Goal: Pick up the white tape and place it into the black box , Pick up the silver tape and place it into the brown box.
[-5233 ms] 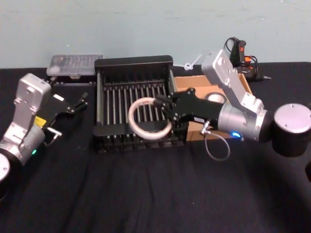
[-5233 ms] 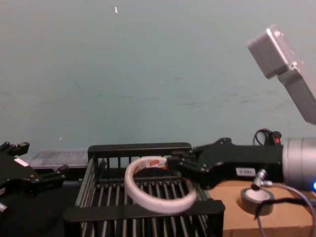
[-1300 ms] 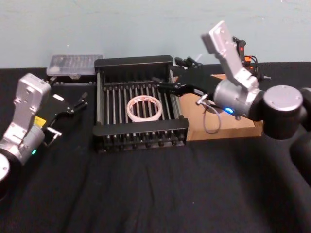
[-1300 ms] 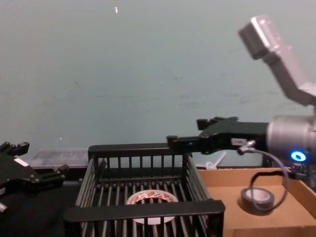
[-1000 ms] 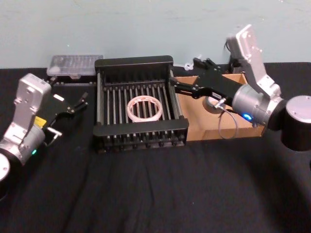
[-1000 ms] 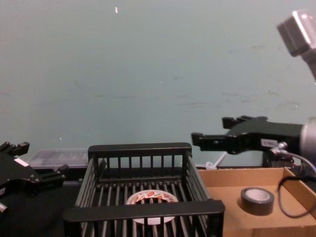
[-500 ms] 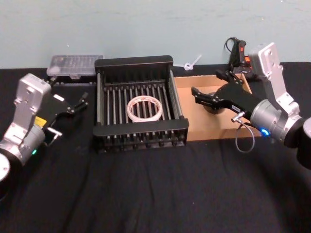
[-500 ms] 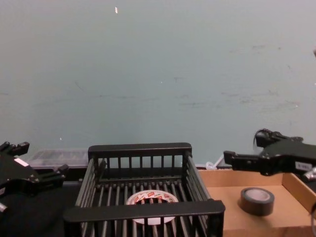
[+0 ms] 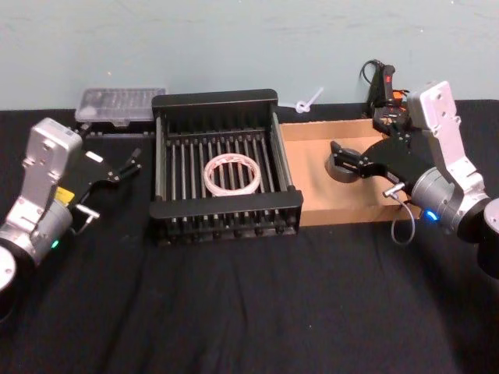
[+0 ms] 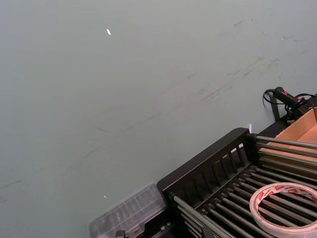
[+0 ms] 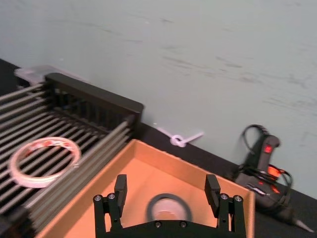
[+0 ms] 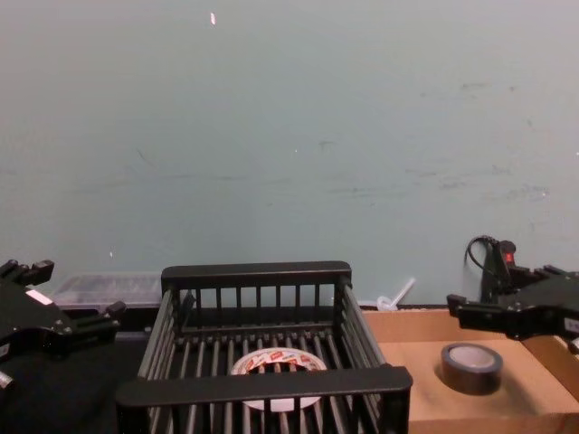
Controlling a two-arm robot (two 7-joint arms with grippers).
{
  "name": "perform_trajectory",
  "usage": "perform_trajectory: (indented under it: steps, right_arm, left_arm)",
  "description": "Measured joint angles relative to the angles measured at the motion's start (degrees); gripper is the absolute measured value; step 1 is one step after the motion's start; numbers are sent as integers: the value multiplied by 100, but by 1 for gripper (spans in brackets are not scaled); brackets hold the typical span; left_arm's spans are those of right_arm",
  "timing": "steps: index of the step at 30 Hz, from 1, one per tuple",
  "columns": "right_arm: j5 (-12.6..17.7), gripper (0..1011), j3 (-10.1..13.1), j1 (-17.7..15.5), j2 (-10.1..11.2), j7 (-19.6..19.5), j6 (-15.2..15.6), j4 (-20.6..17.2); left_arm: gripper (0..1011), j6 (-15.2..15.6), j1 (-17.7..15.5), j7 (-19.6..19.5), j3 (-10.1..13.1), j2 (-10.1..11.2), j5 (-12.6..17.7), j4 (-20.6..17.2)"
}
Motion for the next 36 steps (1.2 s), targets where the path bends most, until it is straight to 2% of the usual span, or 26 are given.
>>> perform_trajectory:
  steps: [12,15,22,29,36]
  right_arm:
    - [-568,1002,137,176,-240,-629,-325,455]
    - [-832,1002,133,239,-295,-857,-440,603]
    - [-1246,1002,68,338,-346,-1072,-477,831]
    - [-1434,1002,66,361,-390,-1079,-473,904]
    - [-1467,1002,75,361,-400,-1076,-461,904]
  left_arm:
    - [1001,0,0,0,0,0,0,0]
    - [1002,0,0,0,0,0,0,0]
    - [1001,0,0,0,0,0,0,0]
    - [1001,0,0,0,0,0,0,0]
    - [1001,0,0,0,0,0,0,0]
